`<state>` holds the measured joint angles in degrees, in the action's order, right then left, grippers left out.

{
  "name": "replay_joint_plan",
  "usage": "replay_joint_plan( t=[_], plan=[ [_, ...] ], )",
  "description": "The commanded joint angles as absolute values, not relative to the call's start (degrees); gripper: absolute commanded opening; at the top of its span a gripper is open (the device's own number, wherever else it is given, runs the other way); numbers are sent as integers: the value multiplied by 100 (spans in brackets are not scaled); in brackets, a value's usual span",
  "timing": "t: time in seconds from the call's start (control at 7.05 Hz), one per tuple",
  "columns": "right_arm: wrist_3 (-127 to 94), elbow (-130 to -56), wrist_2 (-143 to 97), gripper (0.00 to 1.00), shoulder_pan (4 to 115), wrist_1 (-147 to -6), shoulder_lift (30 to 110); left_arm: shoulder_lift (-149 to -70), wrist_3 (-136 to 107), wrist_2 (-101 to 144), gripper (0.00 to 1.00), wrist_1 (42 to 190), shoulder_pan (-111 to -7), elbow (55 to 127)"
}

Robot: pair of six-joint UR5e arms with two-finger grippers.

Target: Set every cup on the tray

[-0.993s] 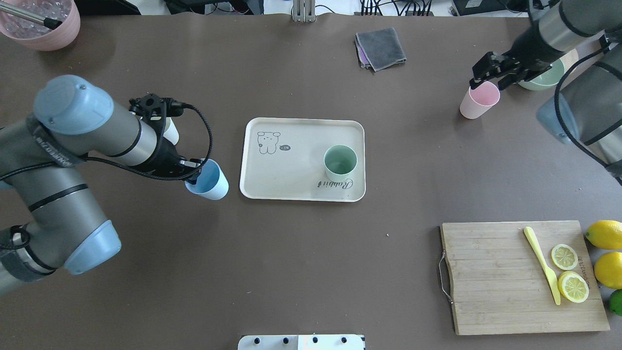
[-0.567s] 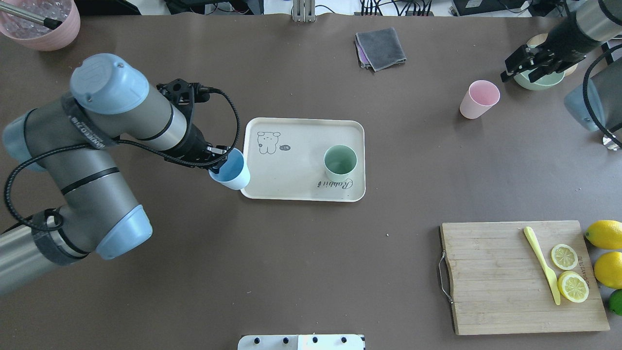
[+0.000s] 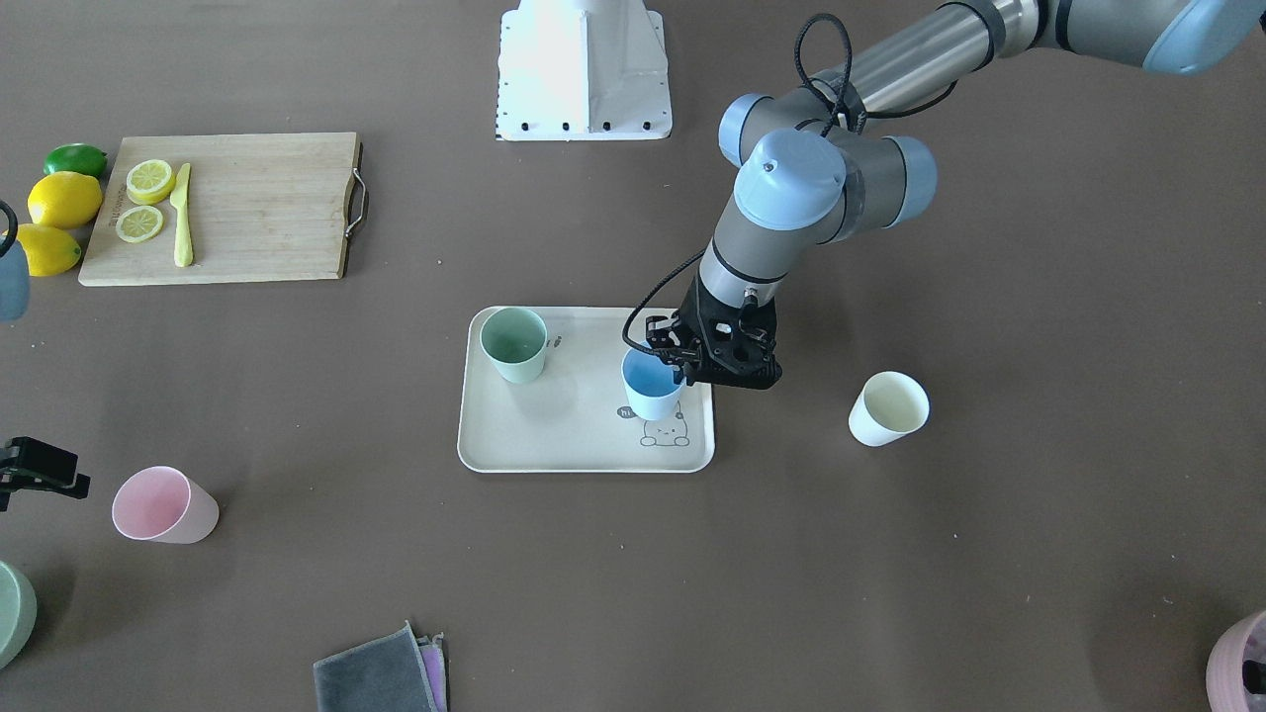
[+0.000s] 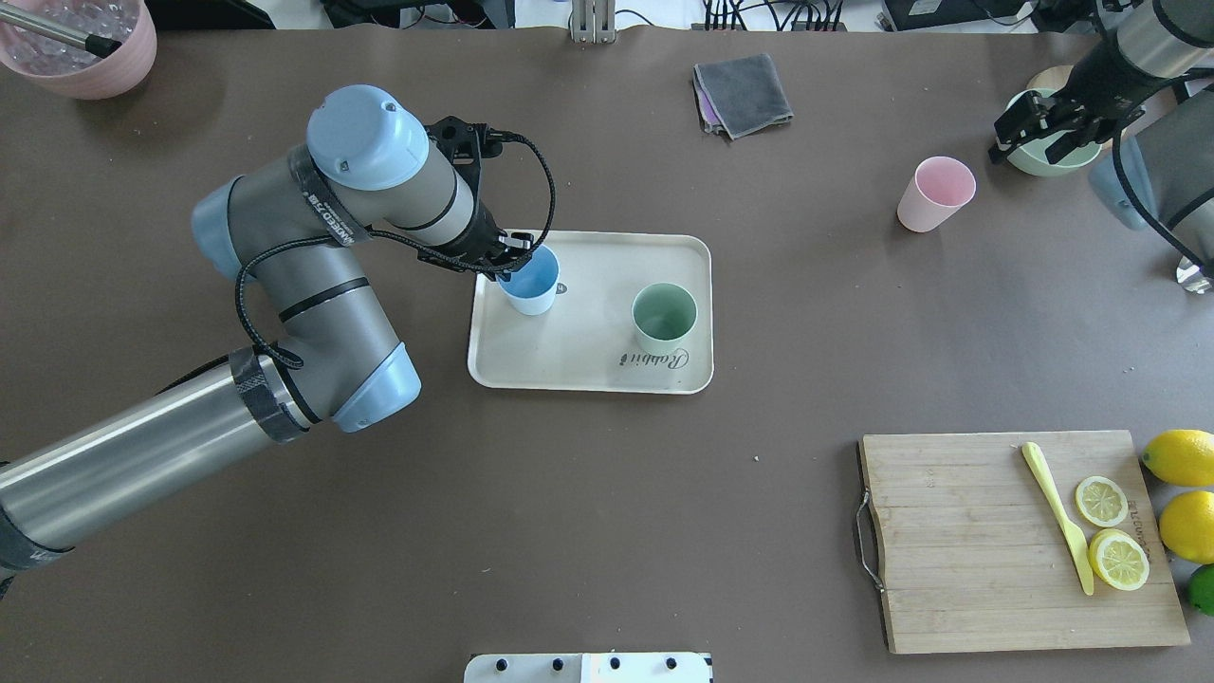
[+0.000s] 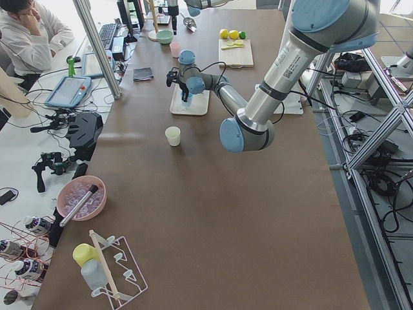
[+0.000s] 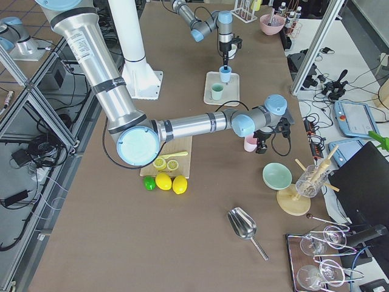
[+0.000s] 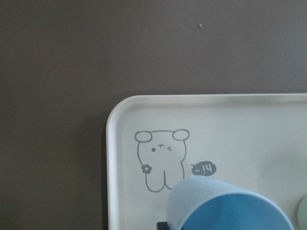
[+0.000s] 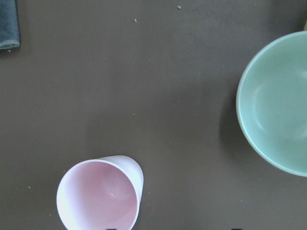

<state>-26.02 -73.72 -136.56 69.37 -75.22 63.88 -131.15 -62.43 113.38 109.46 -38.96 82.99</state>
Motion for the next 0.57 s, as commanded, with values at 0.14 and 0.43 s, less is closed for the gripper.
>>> replay_joint_plan(
  t=[0.14,0.43],
  plan=[
    [-2698,-7190,-13431,85,6531,-7515,6214,-13122,-6258,11285,97,10995,-3998,8462],
    [-2698,-6875,-13395,68,6460,-7515,6004,-12765,-6214,11677,97,10925,-4357,8970]
  ],
)
